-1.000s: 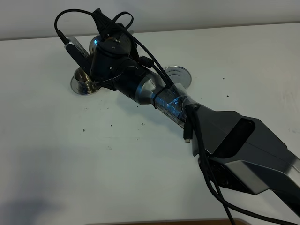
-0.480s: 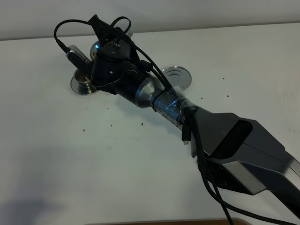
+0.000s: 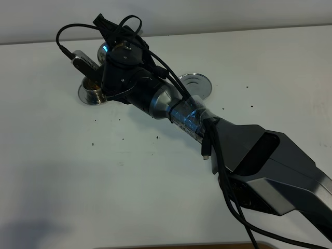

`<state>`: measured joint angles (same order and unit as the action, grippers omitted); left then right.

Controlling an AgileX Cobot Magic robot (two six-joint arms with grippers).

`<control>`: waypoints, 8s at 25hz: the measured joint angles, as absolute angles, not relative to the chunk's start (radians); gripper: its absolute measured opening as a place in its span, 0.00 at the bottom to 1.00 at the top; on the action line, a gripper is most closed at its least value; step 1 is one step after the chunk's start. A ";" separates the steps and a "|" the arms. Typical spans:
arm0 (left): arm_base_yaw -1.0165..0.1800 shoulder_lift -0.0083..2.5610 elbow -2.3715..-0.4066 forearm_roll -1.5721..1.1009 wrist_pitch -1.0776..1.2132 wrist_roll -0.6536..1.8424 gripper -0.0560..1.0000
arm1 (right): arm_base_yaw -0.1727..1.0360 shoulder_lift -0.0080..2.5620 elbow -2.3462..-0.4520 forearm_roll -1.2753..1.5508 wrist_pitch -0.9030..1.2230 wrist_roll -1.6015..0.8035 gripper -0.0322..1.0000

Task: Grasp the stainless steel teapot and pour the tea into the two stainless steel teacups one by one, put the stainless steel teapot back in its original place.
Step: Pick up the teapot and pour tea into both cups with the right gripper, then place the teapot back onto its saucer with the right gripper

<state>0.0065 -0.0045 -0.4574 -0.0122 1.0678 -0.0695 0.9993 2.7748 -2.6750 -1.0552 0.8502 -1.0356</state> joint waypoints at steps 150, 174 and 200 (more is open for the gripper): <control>0.007 -0.005 -0.457 -0.012 1.068 -0.069 0.41 | 0.938 2.396 -2.388 -0.163 1.224 -0.175 0.21; 0.007 -0.005 -0.457 -0.012 1.068 -0.070 0.41 | 0.639 2.195 -1.850 -0.128 0.936 -0.255 0.21; 0.007 -0.005 -0.457 -0.012 1.068 -0.069 0.41 | 0.622 2.292 -1.844 -0.112 0.844 -0.263 0.21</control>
<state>0.0065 -0.0045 -0.4574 -0.0122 1.0678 -0.0689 0.6217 2.2917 -1.8443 -0.1124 0.8439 -0.2626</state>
